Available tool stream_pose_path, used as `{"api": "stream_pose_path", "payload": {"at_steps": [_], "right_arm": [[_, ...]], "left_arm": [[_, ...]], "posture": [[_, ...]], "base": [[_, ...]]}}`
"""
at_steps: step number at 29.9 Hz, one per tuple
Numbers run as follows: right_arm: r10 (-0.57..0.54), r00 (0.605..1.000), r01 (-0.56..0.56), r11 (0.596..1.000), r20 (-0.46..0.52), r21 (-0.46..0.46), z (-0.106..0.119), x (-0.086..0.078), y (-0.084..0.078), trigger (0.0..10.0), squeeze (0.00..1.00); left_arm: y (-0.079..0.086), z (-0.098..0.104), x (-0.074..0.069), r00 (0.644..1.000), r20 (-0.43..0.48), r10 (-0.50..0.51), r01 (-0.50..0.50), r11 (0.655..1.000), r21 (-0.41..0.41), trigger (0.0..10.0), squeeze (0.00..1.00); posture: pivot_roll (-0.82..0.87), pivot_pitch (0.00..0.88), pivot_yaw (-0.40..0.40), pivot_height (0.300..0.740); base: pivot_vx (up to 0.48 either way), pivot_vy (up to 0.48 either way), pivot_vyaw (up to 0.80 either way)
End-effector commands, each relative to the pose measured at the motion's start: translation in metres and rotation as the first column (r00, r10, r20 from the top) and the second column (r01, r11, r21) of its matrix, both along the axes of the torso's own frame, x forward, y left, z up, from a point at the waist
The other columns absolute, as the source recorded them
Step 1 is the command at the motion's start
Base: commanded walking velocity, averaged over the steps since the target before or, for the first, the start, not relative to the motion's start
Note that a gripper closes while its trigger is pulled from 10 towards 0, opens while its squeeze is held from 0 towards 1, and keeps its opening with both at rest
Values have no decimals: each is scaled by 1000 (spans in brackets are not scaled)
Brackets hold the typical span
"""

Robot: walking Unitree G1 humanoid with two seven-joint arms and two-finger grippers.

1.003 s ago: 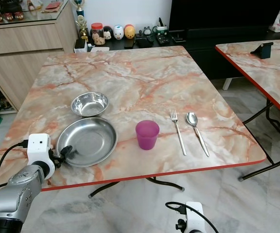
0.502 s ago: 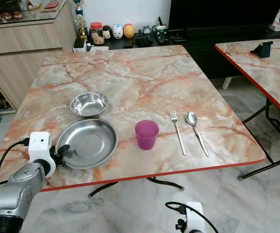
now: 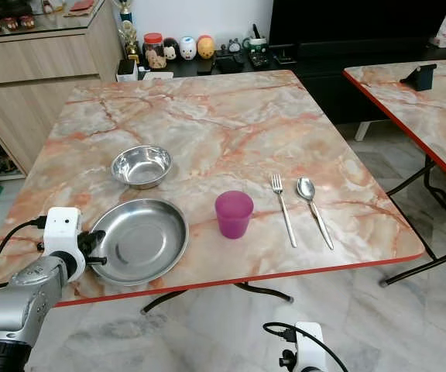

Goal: Setting the table

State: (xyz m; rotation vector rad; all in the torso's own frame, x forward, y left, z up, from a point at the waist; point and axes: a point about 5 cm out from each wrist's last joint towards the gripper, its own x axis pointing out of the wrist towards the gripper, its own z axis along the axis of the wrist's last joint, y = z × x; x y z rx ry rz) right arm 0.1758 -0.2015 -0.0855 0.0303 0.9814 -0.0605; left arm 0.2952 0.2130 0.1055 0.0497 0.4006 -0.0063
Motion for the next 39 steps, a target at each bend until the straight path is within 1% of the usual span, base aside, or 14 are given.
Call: {"api": "stream_pose_path", "payload": {"at_steps": [1, 10, 13, 14, 15, 17, 23, 26, 27, 30, 32, 34, 38, 39], "right_arm": [[7, 1000, -7, 1000, -1, 6, 0, 1, 2, 10000, 0], [8, 1000, -8, 1000, -1, 8, 0, 1, 3, 10000, 0], [10, 1000, -10, 1000, -2, 8, -1, 0, 3, 10000, 0], [10, 1000, -10, 1000, -2, 9, -1, -1, 3, 10000, 0], [11, 1000, -11, 1000, -3, 8, -1, -1, 3, 10000, 0], [11, 1000, -11, 1000, -3, 8, -1, -1, 3, 10000, 0], [23, 1000, -23, 1000, -8, 5, -1, -2, 2, 10000, 0], [26, 1000, -26, 1000, -9, 4, -1, -2, 1, 10000, 0], [28, 1000, -28, 1000, -9, 3, -1, -2, 1, 10000, 0], [29, 1000, -29, 1000, -7, 3, -1, -2, 0, 10000, 0], [31, 1000, -31, 1000, -6, 2, -1, -2, 0, 10000, 0], [31, 999, -31, 1000, -6, 1, 0, -2, -1, 10000, 0], [31, 1000, -31, 1000, -6, -1, 0, -2, -2, 10000, 0], [30, 1000, -30, 1000, -6, -2, 0, -1, -2, 10000, 0]], "left_arm": [[1, -1, -1, 999, -32, -13, 14, 999, 38, 0, 0], [0, -3, -4, 998, -56, -31, 34, 998, 48, 0, 0], [4, -3, -5, 1000, 7, 13, -13, 1000, -13, 0, 0], [5, -3, -7, 999, 39, 21, -19, 999, -50, 1882, 0], [5, -4, -13, 996, 86, 19, -8, 992, -124, 10000, 0], [4, -5, -18, 994, 106, 12, 8, 984, -177, 10000, 0], [14, -22, -40, 990, 99, 98, -56, 932, -358, 10000, 0], [18, -24, -42, 986, 99, 136, -87, 914, -396, 10000, 0], [22, -23, -43, 973, 128, 190, -114, 885, -451, 10000, 0], [26, -12, -39, 950, 197, 242, -114, 858, -501, 10000, 0], [29, -3, -36, 925, 246, 288, -110, 826, -553, 10000, 0], [33, 13, -31, 884, 315, 345, -97, 796, -598, 10000, 0], [32, 23, -28, 855, 361, 372, -65, 768, -637, 10000, 0], [29, 26, -26, 844, 372, 385, -51, 749, -660, 10000, 0]], "posture": [[29, 0, 11, 740], [27, 0, 15, 740], [24, 0, 19, 740], [20, 0, 20, 740], [19, 0, 19, 740], [20, 0, 18, 740], [40, 0, 6, 740], [41, 0, 2, 740], [40, 0, -1, 740], [40, 0, -4, 740], [41, 0, -6, 740], [44, 0, -11, 740], [42, 0, -13, 740], [41, 0, -13, 740]], "base": [[0, 0, 0], [0, 0, 0], [0, 0, 0], [0, 0, 0], [0, 0, 0], [0, 0, 0], [0, 0, 0], [0, 0, 0], [0, 0, 0], [0, 0, 0], [0, 0, 0], [0, 0, 0], [0, 0, 0], [0, 0, 0]]}}
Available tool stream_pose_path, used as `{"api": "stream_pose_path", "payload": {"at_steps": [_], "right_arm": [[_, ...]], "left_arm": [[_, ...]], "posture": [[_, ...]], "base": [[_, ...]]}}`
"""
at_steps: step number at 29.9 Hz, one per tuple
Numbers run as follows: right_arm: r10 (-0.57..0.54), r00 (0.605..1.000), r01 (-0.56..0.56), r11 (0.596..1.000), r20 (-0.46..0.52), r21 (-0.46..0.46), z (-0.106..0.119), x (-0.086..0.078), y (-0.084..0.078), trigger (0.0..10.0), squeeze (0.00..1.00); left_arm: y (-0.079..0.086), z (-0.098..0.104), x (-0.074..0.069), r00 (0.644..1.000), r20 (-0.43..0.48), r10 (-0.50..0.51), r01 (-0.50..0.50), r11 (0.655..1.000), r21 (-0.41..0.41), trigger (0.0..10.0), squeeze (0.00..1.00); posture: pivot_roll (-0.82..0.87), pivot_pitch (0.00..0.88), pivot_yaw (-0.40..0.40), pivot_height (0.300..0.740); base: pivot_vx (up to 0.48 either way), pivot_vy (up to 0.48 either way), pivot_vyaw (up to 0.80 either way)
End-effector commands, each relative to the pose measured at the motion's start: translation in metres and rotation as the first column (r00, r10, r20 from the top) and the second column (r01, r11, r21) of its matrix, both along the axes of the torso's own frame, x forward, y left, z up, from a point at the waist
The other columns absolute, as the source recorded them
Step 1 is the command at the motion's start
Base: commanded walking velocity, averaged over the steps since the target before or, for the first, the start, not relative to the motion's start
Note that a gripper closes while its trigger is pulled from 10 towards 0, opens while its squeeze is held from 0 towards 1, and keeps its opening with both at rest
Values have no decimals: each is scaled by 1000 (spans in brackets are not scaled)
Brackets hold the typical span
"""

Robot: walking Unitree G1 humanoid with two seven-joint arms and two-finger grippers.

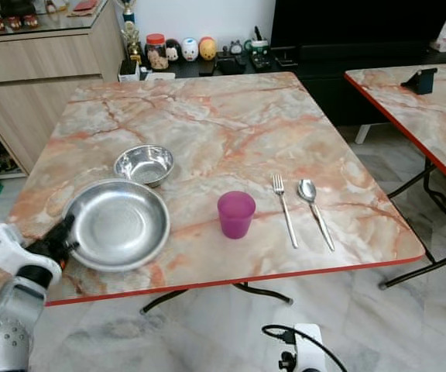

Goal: Setting the table

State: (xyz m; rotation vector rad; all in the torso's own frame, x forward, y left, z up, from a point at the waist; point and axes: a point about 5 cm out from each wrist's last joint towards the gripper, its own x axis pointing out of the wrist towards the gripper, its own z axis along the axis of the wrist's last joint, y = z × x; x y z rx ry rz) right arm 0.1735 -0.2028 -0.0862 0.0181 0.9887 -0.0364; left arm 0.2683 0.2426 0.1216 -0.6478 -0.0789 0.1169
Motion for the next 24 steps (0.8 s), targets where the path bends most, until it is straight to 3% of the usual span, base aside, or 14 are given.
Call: {"api": "stream_pose_path", "payload": {"at_steps": [1, 10, 17, 24], "right_arm": [[4, 1000, -4, 1000, 1, -3, 1, 1, -1, 10000, 0], [3, 1000, -3, 1000, 0, -4, 1, 1, -2, 10000, 0], [-8, 1000, 8, 1000, 9, -4, 1, 2, -3, 10000, 0], [-11, 1000, 11, 1000, 10, -6, 1, 2, -3, 10000, 0]], "left_arm": [[-1, 11, 1, 998, 62, 16, -15, 999, -31, 10000, 0], [-13, 15, 4, 991, 132, 23, 4, 978, -206, 10000, 0], [-22, 30, 8, 982, 187, 0, 27, 989, -144, 10000, 0], [-19, 60, 9, 948, 316, 33, 22, 985, -169, 10000, 0]], "posture": [[41, 0, -13, 740], [41, 0, -20, 740], [34, 0, -22, 740], [37, 0, -25, 740]], "base": [[0, 0, 0], [0, 0, 0], [0, 0, 0], [0, 0, 0]]}}
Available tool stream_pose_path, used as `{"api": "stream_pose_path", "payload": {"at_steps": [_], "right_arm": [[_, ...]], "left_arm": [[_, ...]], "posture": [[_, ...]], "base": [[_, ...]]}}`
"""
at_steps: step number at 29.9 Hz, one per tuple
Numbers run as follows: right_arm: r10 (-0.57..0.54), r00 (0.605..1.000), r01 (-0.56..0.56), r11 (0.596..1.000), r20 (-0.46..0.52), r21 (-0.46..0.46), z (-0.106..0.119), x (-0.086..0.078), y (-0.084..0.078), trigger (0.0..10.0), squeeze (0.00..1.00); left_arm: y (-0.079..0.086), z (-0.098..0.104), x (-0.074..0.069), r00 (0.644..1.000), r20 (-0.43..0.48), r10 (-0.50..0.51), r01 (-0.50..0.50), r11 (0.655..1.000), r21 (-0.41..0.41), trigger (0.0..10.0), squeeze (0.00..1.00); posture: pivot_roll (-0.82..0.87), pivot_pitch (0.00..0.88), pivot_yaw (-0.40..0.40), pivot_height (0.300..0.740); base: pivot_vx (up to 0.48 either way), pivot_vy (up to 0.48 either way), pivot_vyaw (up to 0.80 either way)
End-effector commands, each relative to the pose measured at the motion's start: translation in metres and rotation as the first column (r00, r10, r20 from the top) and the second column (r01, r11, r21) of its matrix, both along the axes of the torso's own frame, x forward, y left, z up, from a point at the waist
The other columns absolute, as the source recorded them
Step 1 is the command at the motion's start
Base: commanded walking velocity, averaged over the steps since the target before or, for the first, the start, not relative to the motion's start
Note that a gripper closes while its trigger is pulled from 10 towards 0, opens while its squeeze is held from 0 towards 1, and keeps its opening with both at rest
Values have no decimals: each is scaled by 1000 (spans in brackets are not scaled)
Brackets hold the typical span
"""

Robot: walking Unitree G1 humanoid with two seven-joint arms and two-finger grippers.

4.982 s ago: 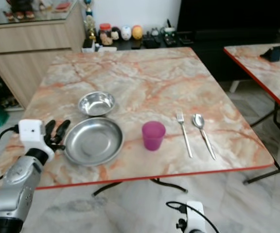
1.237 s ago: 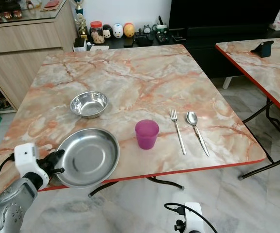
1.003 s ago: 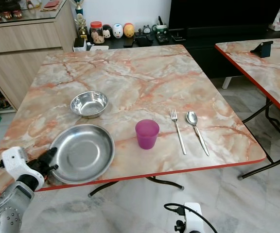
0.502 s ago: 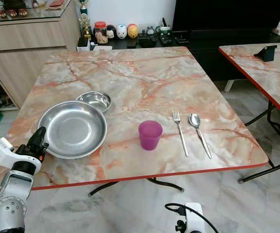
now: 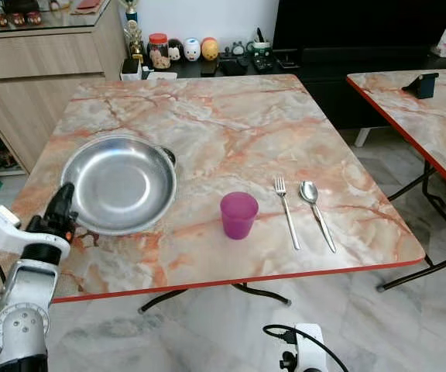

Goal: Setting the table

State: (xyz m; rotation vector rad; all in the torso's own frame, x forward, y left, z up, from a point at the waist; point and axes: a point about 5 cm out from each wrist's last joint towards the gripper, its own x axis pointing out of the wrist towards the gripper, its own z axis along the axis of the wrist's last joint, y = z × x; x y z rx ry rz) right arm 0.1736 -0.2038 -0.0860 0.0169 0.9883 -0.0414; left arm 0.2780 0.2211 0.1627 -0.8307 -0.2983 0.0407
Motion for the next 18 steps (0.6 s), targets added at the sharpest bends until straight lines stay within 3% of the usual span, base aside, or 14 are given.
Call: {"api": "stream_pose_path", "payload": {"at_steps": [1, 7, 18], "right_arm": [[-9, 1000, 9, 1000, 10, -3, 1, 2, -2, 10000, 0], [-12, 1000, 12, 1000, 13, -1, 2, 3, -2, 10000, 0], [-21, 999, 21, 1000, 25, 0, 2, 4, -2, 10000, 0]], "left_arm": [[2, 22, -1, 995, 98, 19, -19, 1000, -1, 10000, 0], [-2, 31, 0, 992, 123, 9, -13, 999, 30, 10000, 0], [-4, 31, 0, 993, 119, 11, -16, 999, 40, 10000, 0]], "posture": [[38, 0, -25, 740], [36, 0, -22, 740], [37, 0, -23, 740]], "base": [[0, 0, 0], [0, 0, 0], [0, -349, 0]]}}
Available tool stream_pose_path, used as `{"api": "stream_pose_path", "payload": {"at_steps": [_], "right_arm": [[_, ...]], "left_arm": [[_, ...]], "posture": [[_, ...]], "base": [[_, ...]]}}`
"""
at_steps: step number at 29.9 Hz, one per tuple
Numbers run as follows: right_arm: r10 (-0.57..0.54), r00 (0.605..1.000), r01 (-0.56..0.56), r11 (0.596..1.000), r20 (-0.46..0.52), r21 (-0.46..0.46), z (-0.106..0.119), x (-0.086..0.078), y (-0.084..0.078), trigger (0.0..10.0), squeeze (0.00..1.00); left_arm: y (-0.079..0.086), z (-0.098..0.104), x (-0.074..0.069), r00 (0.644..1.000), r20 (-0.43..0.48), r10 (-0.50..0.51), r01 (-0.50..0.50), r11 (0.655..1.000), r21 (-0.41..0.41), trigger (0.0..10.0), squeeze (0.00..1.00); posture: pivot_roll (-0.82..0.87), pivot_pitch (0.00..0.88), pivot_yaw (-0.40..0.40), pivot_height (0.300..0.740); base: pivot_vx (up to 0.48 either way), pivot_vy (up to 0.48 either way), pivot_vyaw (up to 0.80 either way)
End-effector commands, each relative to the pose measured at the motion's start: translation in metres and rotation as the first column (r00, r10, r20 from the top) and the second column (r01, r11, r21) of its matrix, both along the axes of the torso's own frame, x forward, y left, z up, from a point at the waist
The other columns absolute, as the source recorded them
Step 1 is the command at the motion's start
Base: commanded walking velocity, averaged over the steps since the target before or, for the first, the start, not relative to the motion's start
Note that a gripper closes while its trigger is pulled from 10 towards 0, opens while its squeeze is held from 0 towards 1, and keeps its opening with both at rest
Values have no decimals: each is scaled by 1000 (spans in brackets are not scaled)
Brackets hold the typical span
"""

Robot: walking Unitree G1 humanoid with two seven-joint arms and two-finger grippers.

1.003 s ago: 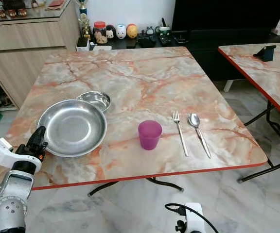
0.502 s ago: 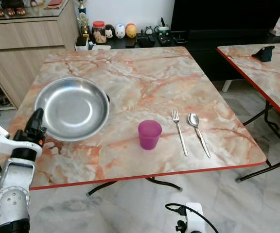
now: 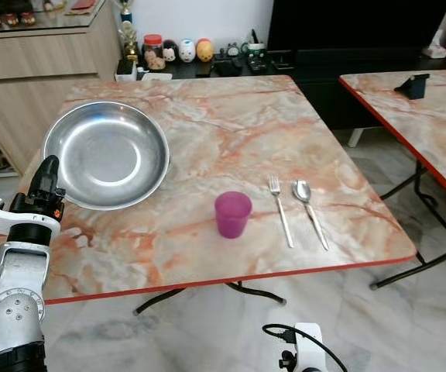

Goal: Setting the table

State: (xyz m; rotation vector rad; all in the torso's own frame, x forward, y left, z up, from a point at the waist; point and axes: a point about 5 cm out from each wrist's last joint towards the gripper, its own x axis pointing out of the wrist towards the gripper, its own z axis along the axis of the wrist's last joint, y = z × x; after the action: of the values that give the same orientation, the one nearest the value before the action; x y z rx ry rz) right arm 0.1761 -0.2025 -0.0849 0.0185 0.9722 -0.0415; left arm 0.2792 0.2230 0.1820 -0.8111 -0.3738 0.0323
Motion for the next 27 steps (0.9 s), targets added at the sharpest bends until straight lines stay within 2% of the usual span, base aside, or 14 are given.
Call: {"api": "stream_pose_path", "payload": {"at_steps": [1, 12, 18, 27], "right_arm": [[-20, 1000, 20, 1000, 9, -1, 1, 1, -3, 10000, 0], [5, 1000, -4, 1000, 27, -26, 2, 3, -4, 10000, 0], [1, 1000, 0, 1000, 29, -28, 2, 2, -4, 10000, 0], [-7, 1000, 8, 1000, 28, -22, 1, 0, -2, 10000, 0]], "left_arm": [[-6, 12, -1, 999, 49, -11, 10, 1000, 24, 10000, 0], [-7, 15, 0, 999, 51, -9, 7, 999, 35, 10000, 0], [-9, 15, 1, 999, 51, -14, 12, 999, 40, 10000, 0], [-14, 19, 3, 998, 62, -30, 27, 998, 49, 10000, 0]], "posture": [[36, 0, -23, 740], [33, 0, -22, 740], [27, 0, -19, 740], [18, 0, -9, 740]], "base": [[0, -398, 0], [0, -391, 0], [0, -382, 554], [0, -378, 0]]}}
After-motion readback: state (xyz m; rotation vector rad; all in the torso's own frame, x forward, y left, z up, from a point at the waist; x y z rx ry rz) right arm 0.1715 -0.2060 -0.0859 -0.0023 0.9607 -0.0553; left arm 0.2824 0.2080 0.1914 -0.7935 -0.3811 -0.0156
